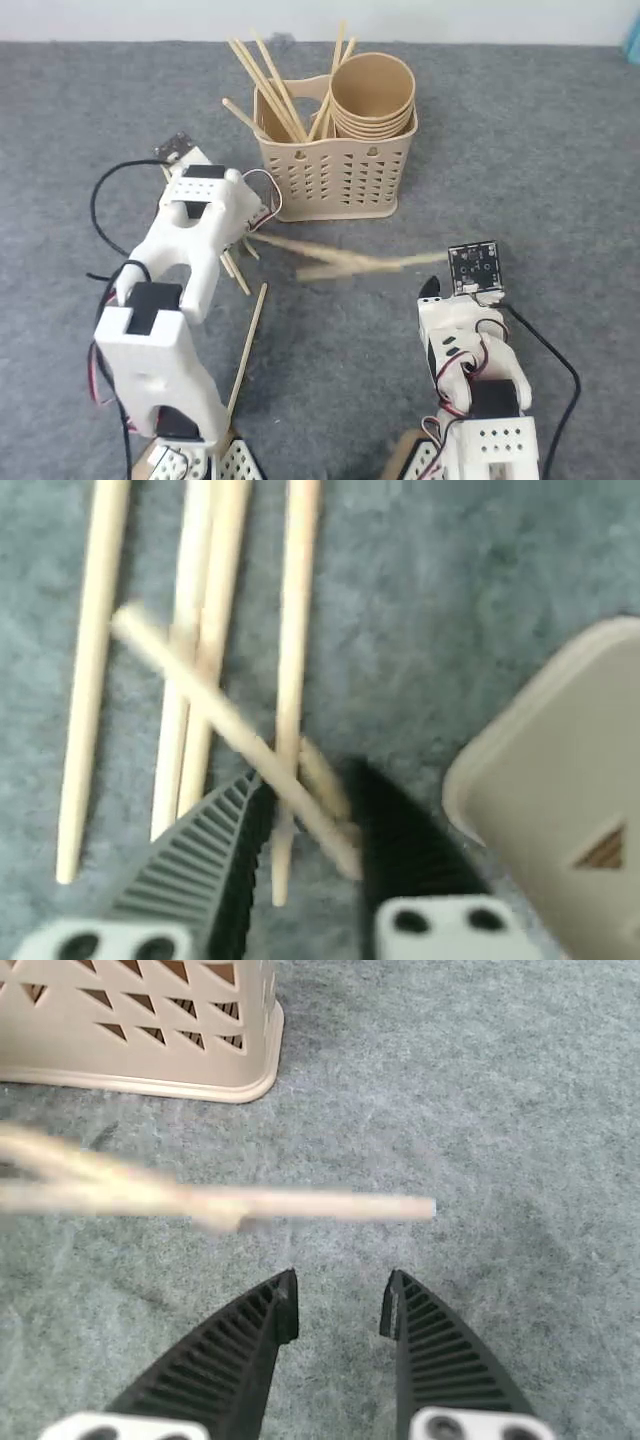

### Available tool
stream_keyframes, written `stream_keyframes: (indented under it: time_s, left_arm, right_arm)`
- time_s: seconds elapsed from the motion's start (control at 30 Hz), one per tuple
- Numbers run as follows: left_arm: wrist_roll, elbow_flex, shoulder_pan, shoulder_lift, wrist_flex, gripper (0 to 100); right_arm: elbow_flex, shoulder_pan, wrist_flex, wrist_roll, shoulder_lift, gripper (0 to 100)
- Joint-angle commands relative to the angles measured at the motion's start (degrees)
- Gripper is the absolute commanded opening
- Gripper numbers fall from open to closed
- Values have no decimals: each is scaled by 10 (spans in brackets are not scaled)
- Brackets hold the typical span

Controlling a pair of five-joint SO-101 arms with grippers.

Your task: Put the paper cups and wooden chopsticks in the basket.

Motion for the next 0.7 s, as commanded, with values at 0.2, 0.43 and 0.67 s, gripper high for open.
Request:
stream_keyframes:
  time_s: [0.2,0.43,0.67]
  left_arm:
    - [-31,-10,-2,2,50,11]
    - [-33,-7,-5,-83,90,11]
    - [-75,-7,-7,-229,143,11]
  right_arm:
    - [12,2,1,11,-13,152]
    - [12,2,0,11,-13,152]
    - [12,2,0,11,-13,151]
